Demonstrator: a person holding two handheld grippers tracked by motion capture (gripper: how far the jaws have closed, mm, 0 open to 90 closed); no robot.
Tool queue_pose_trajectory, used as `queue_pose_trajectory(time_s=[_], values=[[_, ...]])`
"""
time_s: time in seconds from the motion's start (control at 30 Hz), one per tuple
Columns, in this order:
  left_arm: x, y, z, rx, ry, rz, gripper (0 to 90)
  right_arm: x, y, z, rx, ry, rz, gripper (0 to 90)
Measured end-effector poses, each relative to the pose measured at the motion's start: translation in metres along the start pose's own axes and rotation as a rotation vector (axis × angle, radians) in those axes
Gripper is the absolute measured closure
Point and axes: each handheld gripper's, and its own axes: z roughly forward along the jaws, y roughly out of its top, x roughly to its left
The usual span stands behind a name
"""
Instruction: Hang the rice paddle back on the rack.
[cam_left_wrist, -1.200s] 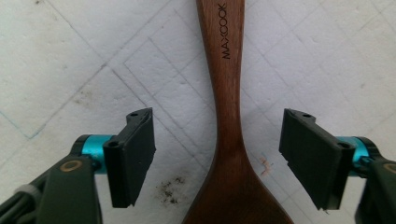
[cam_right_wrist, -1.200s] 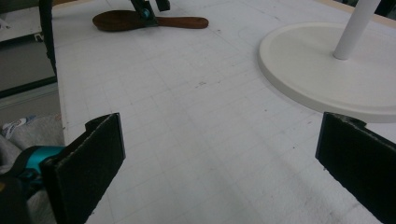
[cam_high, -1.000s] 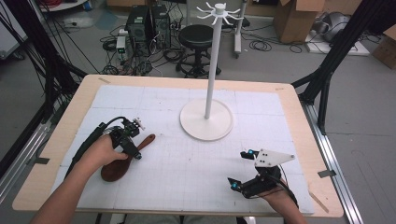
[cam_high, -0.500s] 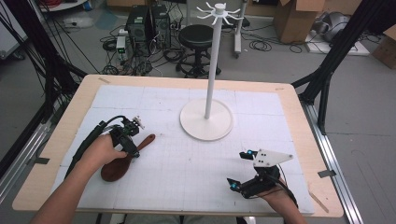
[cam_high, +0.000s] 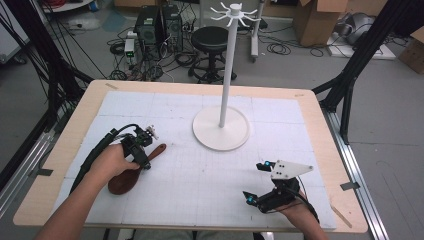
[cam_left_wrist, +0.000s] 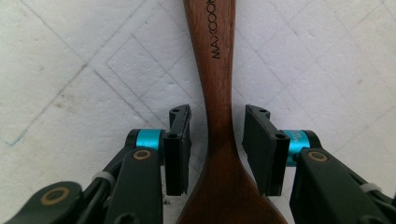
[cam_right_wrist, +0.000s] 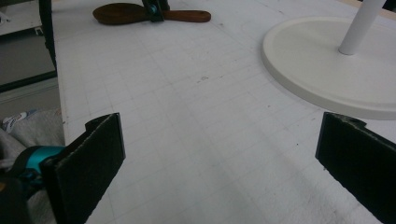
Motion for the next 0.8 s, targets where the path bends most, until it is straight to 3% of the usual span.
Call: queue_pose_trajectory(time_s=[0.37,0.53,0.8], values=[[-0.0016,0.0014,-0.0002,0.011,0.008,0.029,72.9,0.0011,-0.0003,0.0009,0.009,0.004,-0.002,0.5],[-0.0016,0.0017,-0.0003,0.015,0.009,0.047,73.3,0.0013,-0.0005,0.0019,0.016,0.008,-0.008,0.5],[0.0005,0.0019,0.0002,0.013,-0.008,0.033,74.1,0.0019,-0.0006,0.0019,0.019,0.011,-0.005,0.5]])
